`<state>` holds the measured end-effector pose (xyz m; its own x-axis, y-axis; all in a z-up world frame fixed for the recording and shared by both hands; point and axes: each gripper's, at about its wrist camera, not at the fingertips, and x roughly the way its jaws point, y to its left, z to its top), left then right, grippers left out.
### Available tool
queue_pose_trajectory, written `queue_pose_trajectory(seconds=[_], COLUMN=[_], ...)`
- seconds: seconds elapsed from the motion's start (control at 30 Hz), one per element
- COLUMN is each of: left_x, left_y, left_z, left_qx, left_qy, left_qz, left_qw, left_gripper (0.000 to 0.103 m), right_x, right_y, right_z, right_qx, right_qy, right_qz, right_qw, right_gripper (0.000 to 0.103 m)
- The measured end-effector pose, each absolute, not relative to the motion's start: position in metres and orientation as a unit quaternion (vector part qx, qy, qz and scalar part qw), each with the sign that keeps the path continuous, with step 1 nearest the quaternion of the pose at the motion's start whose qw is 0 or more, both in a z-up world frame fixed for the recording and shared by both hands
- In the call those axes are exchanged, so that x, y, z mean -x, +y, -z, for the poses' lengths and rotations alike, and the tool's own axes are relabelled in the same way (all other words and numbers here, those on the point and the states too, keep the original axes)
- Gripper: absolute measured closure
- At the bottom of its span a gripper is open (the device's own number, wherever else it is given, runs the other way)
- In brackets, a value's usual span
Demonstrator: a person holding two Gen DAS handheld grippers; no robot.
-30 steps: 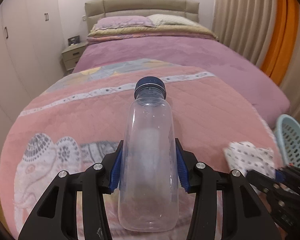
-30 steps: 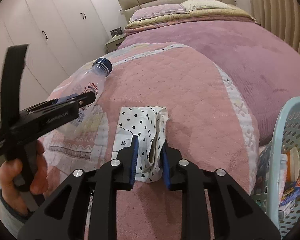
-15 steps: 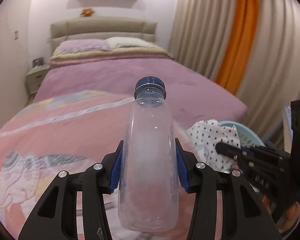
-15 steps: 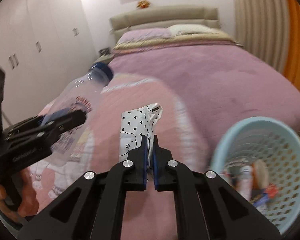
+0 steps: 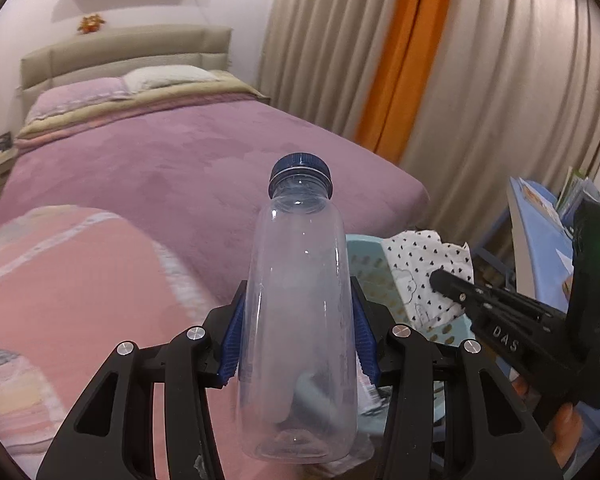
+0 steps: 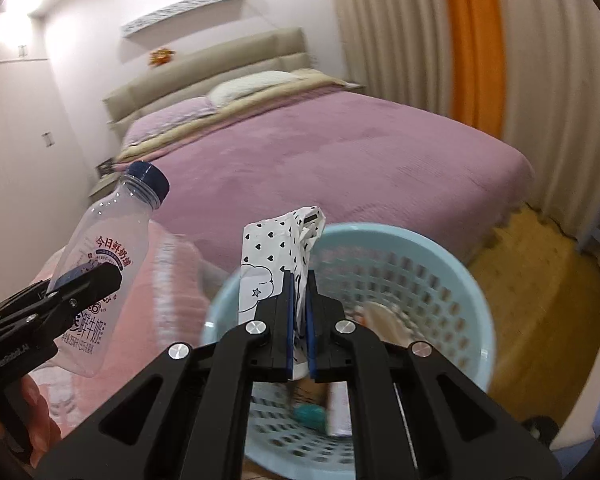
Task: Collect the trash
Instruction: 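Carry the bottle and cloth to the blue basket and open both tools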
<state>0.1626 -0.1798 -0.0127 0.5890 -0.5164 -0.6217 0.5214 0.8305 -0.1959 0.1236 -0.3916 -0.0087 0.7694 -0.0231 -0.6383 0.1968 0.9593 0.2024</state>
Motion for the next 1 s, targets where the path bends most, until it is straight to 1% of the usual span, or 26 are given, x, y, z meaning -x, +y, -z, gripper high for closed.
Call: queue_pose_trajectory(seconds=[0.07,0.1,0.13,0.2,0.27,0.3,0.4,0.47,0.53,0.6,0.67,0.73,0.77,0.83,0.97,1.0], left_x=[-0.169,-0.172,-0.174,-0.171,-0.168,-0.165,-0.156,-0.152,-0.147,-0.139,-0.131,-0.121,-0.117,-0.105,-0.085,-0.079], left_y=[-0.195,-0.197,-0.200,-0.200,-0.196,-0.190,-0.173,-0.162,-0.144,-0.125,-0.113,-0.095,-0.089,-0.074,-0.053,-0.049], left_z=[0.023,0.025,0.027,0.032,0.036,0.037,0.033,0.029,0.026,0.024,0.021,0.019,0.018,0.017,0.018,0.020], left_qx=[-0.010,-0.011,-0.014,-0.018,-0.020,-0.023,-0.030,-0.027,-0.019,-0.011,-0.008,-0.006,-0.007,-0.010,-0.027,-0.039], left_qy=[0.364,0.367,0.369,0.368,0.372,0.370,0.360,0.354,0.348,0.340,0.334,0.320,0.314,0.292,0.247,0.228], left_qz=[0.297,0.298,0.298,0.296,0.298,0.298,0.287,0.280,0.270,0.256,0.242,0.217,0.206,0.172,0.107,0.084], left_qw=[0.883,0.881,0.880,0.881,0.879,0.880,0.887,0.892,0.898,0.905,0.911,0.922,0.927,0.941,0.963,0.969], left_gripper=[0.058,0.053,0.044,0.039,0.038,0.038,0.034,0.033,0.032,0.031,0.028,0.021,0.020,0.016,0.010,0.009], right_x=[-0.123,-0.124,-0.127,-0.129,-0.130,-0.130,-0.127,-0.123,-0.120,-0.117,-0.113,-0.106,-0.101,-0.096,-0.086,-0.081], right_y=[-0.402,-0.408,-0.413,-0.422,-0.426,-0.428,-0.426,-0.421,-0.412,-0.405,-0.398,-0.390,-0.386,-0.381,-0.363,-0.354], right_z=[0.012,0.017,0.020,0.025,0.034,0.035,0.040,0.039,0.040,0.038,0.034,0.029,0.026,0.024,0.016,0.014], right_qx=[-0.133,-0.137,-0.140,-0.145,-0.150,-0.152,-0.157,-0.150,-0.147,-0.146,-0.144,-0.142,-0.141,-0.142,-0.136,-0.119], right_qy=[0.341,0.351,0.356,0.366,0.382,0.383,0.385,0.380,0.374,0.367,0.356,0.339,0.328,0.311,0.277,0.263], right_qz=[0.070,0.080,0.082,0.083,0.086,0.086,0.079,0.077,0.079,0.071,0.066,0.062,0.058,0.058,0.055,0.059], right_qw=[0.928,0.923,0.920,0.915,0.908,0.907,0.906,0.909,0.913,0.916,0.921,0.928,0.932,0.938,0.950,0.956], right_gripper=[0.100,0.098,0.096,0.095,0.093,0.090,0.086,0.078,0.057,0.055,0.055,0.055,0.054,0.045,0.043,0.043])
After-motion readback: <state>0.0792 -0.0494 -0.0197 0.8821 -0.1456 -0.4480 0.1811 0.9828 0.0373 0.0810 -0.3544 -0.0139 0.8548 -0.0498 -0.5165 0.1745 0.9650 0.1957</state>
